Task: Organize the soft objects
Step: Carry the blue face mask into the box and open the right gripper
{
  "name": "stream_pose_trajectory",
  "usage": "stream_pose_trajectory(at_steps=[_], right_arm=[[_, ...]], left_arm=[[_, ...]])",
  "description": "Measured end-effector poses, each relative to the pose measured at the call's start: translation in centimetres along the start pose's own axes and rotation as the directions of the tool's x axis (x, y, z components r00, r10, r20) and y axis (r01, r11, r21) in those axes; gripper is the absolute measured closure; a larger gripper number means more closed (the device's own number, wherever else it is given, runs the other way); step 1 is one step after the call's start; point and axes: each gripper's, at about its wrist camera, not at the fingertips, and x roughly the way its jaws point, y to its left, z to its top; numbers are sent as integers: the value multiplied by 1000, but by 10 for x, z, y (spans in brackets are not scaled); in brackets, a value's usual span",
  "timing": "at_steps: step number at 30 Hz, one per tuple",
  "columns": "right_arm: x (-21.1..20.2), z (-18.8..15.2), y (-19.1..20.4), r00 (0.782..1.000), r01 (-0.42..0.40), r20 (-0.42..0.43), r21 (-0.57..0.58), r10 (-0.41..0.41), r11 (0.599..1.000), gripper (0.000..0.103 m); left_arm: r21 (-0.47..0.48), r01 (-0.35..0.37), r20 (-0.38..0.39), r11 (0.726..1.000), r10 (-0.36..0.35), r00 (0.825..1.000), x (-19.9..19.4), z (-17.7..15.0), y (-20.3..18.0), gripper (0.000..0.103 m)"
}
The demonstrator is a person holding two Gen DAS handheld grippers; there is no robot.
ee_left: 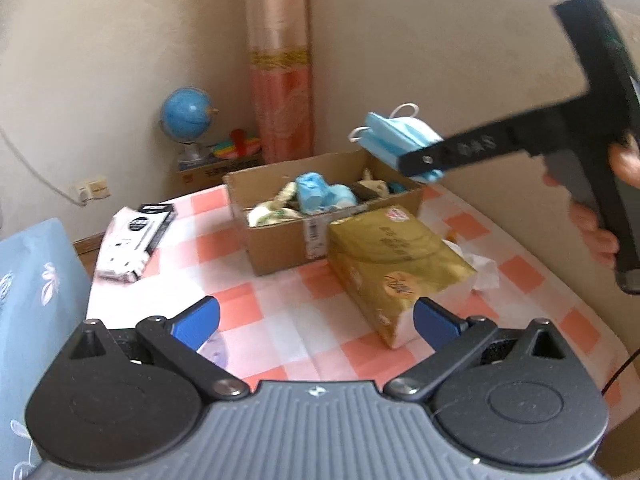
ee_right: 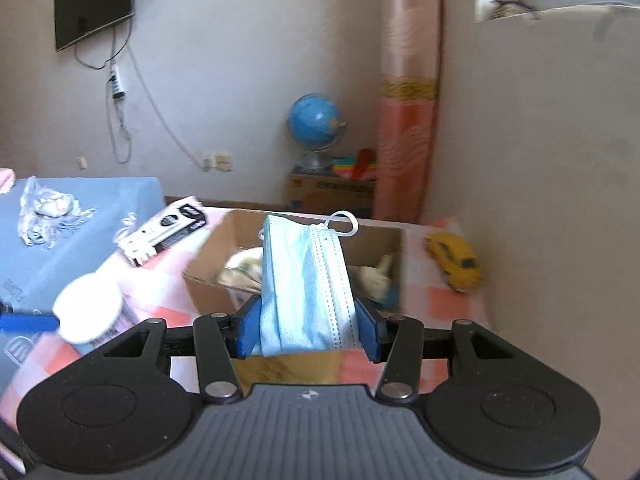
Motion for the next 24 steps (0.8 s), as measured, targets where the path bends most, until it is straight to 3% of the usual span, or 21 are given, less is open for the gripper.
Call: stream_pose_trajectory(at_steps=[6,18,20,21,24], right_arm=[[53,31,23,999,-26,-39,-8,26,1000,49],[146,56,50,989,-1,-150,47,8,999,48],[153,56,51,988,5,-156,58,4,998,32],[153,54,50,988,-17,-149,69,27,997,19],[142,51,45,989,-37,-140,88,49,995,15]], left_arm=[[-38,-38,19,999,39,999,-6,-10,15,0],[-59,-130,-6,990,130,992,-7,-28,31,0],[-68,-135,-3,989,135,991,-7,-28,33,0],[-72,-135,-3,988,135,991,-8,-28,34,0],[-79,-131,-4,988,131,991,-7,-29,36,0]])
